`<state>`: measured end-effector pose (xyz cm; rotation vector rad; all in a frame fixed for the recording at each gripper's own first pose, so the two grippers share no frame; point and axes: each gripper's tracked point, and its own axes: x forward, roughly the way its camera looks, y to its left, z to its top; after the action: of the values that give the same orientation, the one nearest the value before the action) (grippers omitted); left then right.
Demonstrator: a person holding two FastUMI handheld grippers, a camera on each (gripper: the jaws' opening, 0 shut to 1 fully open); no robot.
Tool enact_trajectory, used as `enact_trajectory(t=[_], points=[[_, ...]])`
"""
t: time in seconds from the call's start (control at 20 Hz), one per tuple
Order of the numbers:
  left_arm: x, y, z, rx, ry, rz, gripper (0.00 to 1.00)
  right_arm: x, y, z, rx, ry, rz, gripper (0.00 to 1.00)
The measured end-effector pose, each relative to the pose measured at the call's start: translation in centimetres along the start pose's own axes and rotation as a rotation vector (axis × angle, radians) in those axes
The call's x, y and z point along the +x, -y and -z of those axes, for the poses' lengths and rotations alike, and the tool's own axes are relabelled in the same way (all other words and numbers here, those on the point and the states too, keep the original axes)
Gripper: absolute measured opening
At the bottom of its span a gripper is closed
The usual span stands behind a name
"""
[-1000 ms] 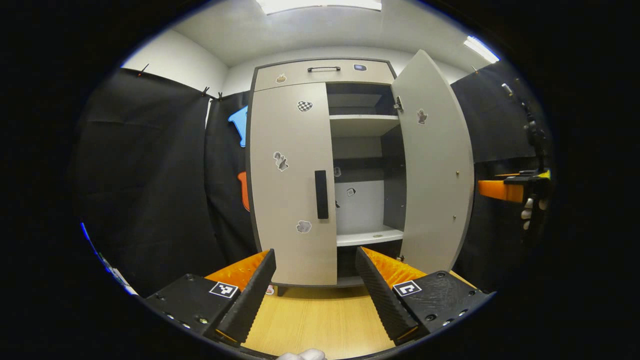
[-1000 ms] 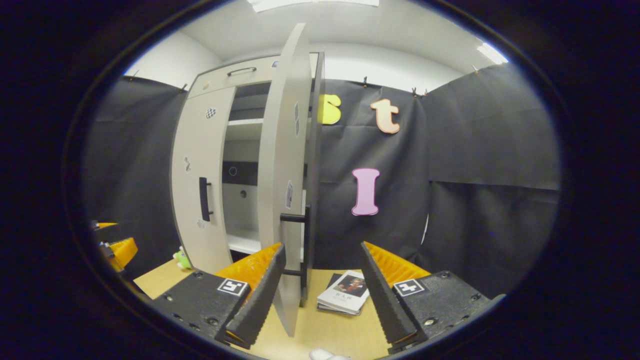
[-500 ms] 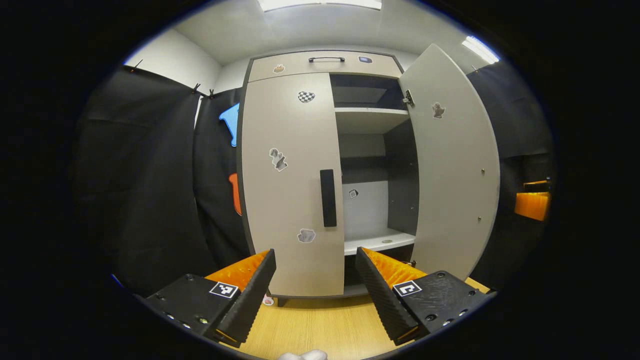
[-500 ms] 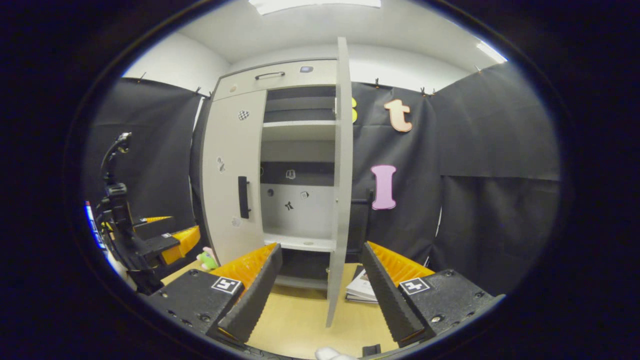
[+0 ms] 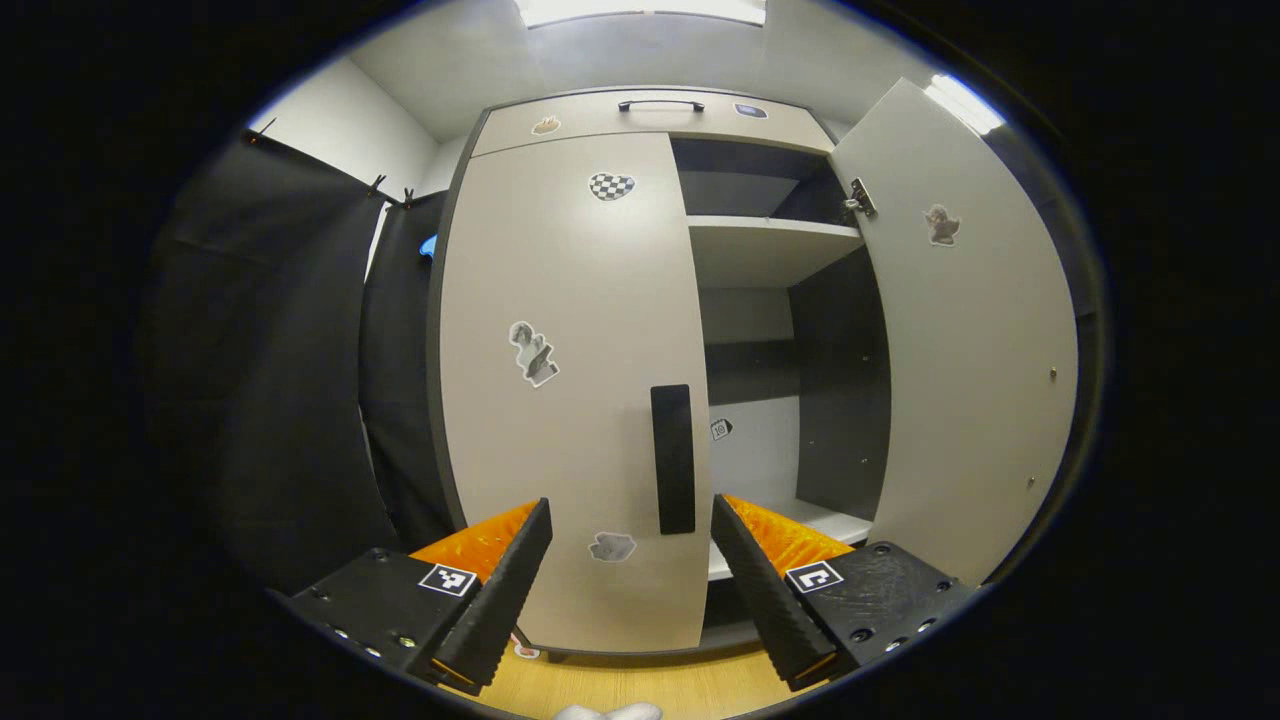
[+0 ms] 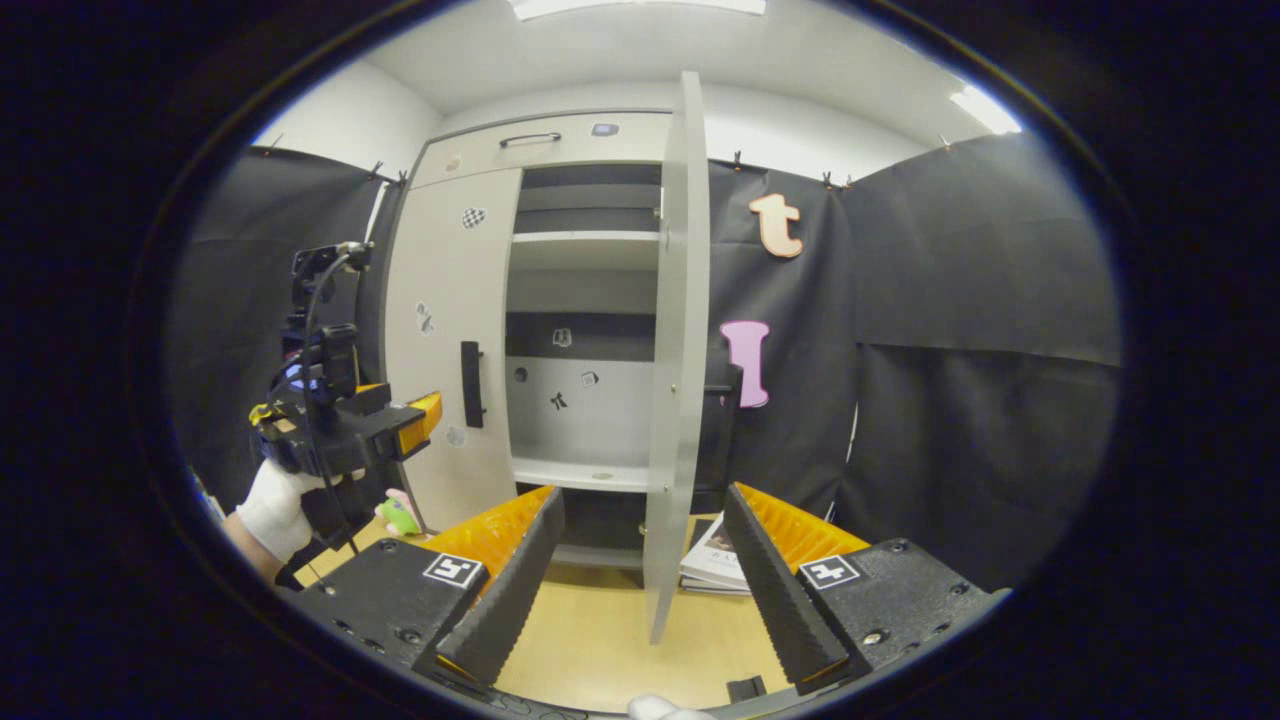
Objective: Open the right door of the double-door shoe cabinet with the right hand, and open the left door with the left hand.
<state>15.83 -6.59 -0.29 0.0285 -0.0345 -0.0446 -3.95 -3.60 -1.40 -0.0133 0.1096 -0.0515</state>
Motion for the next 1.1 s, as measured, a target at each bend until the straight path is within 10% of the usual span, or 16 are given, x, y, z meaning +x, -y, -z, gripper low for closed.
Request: enact_trajectory(t=[0.65,0.9,1.1], points=[[9.6,2.3,1.7,-0.017,-0.042,-0.008,0.93,0.5,2.1,-0.1,-0.009,-0.021,0.097,1.0],[10.8,3.0,4.7,-0.083,-0.165,0.014,0.4,1.0,2.2,-0.2,-0.003,-0.023,0.085,1.0],[11.0,2.9,4.2,-0.042,-0.135,0.017,0.26,1.1,2.3,-0.2,-0.008,-0.024,0.073,1.0]])
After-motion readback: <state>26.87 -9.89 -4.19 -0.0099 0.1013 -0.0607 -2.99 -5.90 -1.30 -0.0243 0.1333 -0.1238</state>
